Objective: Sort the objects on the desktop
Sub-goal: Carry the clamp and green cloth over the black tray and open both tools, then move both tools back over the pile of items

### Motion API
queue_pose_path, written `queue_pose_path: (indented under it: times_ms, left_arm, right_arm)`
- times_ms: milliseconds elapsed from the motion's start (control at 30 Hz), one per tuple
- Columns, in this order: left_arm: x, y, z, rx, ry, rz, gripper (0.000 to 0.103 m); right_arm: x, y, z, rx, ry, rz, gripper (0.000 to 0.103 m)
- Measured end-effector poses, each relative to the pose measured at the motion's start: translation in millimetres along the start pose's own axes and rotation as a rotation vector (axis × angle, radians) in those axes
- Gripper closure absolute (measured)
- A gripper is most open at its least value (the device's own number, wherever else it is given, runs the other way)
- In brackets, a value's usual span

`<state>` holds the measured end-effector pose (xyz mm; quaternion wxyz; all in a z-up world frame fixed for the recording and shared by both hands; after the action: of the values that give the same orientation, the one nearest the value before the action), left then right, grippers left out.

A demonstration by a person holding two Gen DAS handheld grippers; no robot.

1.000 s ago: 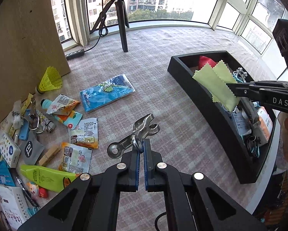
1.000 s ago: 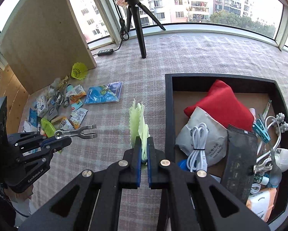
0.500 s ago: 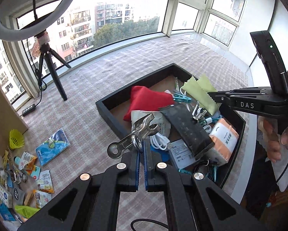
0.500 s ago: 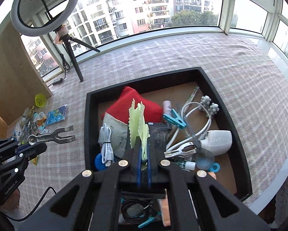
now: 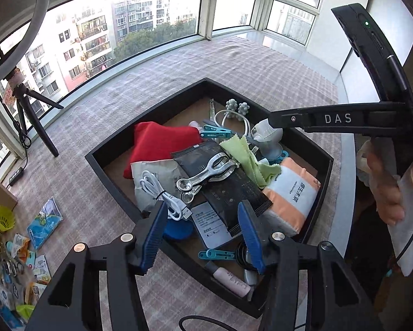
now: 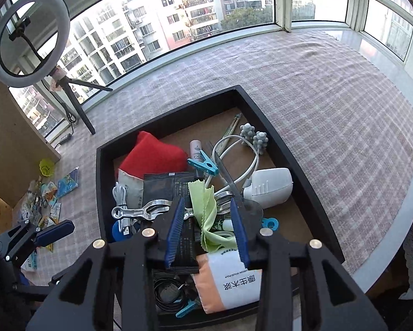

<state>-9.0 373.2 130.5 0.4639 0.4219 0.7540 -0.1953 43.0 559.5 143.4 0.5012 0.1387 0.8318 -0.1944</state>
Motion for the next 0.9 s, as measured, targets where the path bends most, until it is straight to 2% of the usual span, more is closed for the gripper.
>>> queue_pose_path:
  times_ms: [100,233,467,767,900]
  left_arm:
    - [-2.7,-14.4,7.6,-0.040,-0.005,-0.027,0.053]
    - [-6.7,-49.8,24.2,-0.147,-0.024,-0.048,0.053]
    - [-15.3,-126.2,79.8,-0.366,-0.062,-0.122,0.052]
    - [-37.4,-231.7,153.1,-0.599,-0.095,-0.282,0.052]
    - [-40.2,-270.9,170.7,-0.687,-0.106,-0.306,0.053]
  right_arm:
    - [3.3,-13.1,0.9,-0.029,-0.002,-0.020,0.069]
    - [10.5,-38.2,2.6,-0.090,-0.016,-0.067,0.069]
    - [34.9,-94.0,10.7,-0.195,-0.066,-0.136,0.069]
    - [65.7,-189.5,14.2,-0.373,-0.120,-0.199,0.069]
    - [86.2,-240.6,5.9,-0.453,-0.158,-0.232,0.069]
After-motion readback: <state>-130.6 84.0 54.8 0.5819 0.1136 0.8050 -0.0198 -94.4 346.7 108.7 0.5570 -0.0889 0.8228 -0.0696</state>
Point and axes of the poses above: each gripper's, at about its wrist camera, not at the fingertips, and x roughly the way its jaws point, y to its right, z to its underside, the point moved 1 cm from there along x, roughly the way its jaws point, and after that the axes turned 3 degrees about -y, right-handed, at the moved point
